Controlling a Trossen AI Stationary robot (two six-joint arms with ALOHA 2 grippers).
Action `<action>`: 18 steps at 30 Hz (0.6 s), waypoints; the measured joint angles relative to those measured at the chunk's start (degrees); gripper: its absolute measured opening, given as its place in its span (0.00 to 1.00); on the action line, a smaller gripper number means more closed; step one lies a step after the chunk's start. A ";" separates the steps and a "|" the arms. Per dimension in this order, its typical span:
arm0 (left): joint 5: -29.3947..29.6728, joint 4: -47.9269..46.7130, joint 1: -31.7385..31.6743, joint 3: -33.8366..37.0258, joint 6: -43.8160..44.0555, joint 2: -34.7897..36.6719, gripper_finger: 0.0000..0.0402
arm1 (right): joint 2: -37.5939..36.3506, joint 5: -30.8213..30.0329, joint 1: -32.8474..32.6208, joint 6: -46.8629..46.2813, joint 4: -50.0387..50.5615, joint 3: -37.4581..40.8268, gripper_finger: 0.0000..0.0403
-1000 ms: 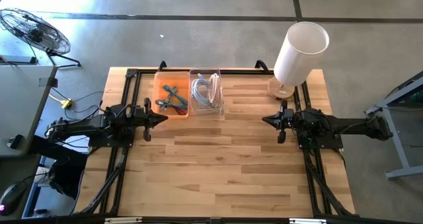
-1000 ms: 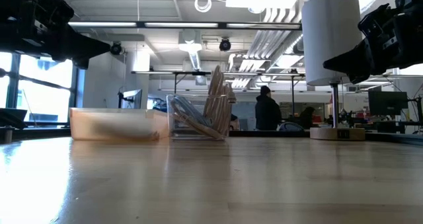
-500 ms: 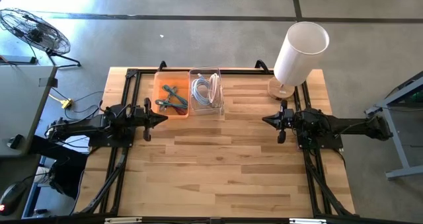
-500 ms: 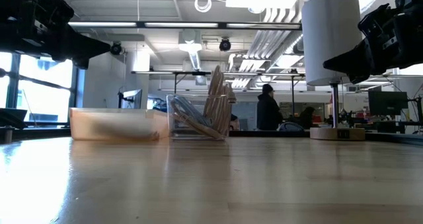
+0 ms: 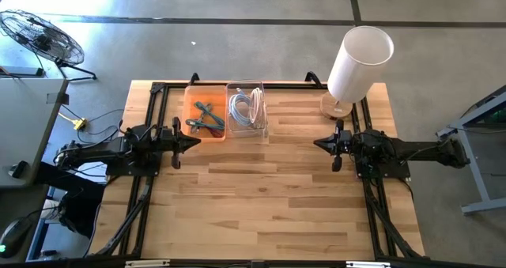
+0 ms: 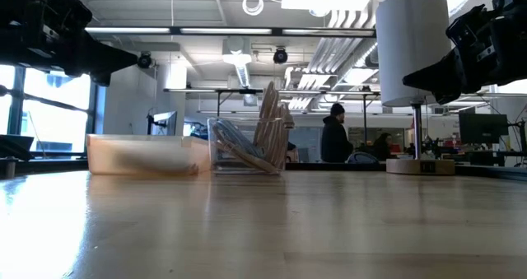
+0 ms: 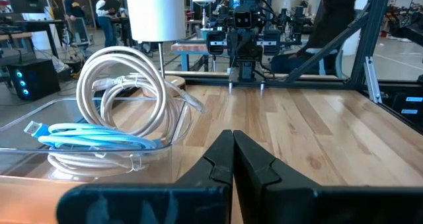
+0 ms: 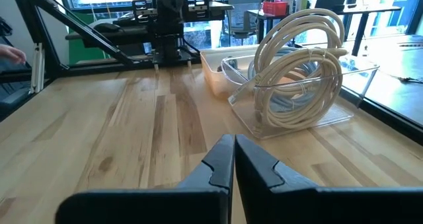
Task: Pick & Place USB Port
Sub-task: Return to Home Position
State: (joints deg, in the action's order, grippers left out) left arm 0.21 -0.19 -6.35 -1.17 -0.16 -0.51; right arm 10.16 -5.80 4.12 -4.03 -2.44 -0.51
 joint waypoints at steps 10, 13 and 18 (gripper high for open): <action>0.00 0.00 0.00 0.00 0.00 0.00 0.00 | 0.00 0.02 0.00 0.00 0.00 0.00 0.01; 0.00 0.01 0.00 0.00 0.00 0.01 0.00 | 0.00 0.02 0.00 0.00 0.00 0.00 0.01; 0.00 0.01 0.00 0.00 0.00 0.01 0.00 | 0.00 0.02 0.00 0.00 0.00 0.00 0.02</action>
State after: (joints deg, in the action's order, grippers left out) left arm 0.21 -0.17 -6.35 -1.17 -0.16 -0.51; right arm 10.15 -5.78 4.12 -4.03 -2.44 -0.51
